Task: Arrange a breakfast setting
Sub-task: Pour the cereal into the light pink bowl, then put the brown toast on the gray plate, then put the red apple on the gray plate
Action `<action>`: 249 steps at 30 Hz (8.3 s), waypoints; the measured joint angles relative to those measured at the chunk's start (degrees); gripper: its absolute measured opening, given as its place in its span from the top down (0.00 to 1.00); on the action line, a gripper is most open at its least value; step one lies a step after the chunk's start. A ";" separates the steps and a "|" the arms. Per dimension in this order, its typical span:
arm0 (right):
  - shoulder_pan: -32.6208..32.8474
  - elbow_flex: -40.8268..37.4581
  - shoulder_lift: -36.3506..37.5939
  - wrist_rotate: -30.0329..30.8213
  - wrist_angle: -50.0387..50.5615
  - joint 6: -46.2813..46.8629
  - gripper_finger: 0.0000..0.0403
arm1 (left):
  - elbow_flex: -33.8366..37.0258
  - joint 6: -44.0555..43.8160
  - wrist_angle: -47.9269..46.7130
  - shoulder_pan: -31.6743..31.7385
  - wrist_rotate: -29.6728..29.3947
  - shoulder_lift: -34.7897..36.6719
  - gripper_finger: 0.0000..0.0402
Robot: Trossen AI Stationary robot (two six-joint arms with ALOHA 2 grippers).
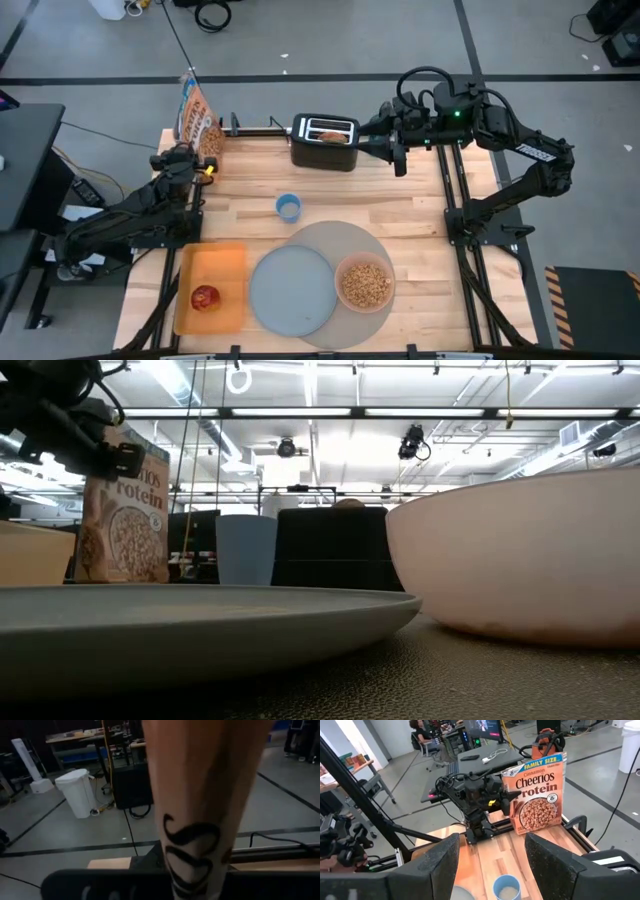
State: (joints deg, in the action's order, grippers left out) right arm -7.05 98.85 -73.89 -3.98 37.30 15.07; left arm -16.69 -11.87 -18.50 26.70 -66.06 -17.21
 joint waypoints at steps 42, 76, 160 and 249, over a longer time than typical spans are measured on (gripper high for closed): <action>-0.09 0.00 -0.04 1.15 -0.42 -2.14 0.42 | -18.87 9.06 -0.19 -0.02 6.12 0.00 0.29; -13.26 0.04 -14.09 -2.93 4.03 -14.87 0.47 | -53.59 -1.04 8.29 -3.39 67.20 -34.84 0.42; 1.30 -0.61 -27.79 -35.07 7.29 -6.14 0.85 | -53.66 -0.67 12.63 -9.88 60.76 -33.02 0.42; 2.27 -0.57 -13.08 6.50 16.02 5.33 0.62 | -46.83 -26.03 -45.98 -79.32 61.13 -47.05 0.55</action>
State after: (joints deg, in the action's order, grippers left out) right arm -4.77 98.28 -86.96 2.52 53.31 20.40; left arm -63.52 -37.89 -64.48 -52.62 -4.93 -64.27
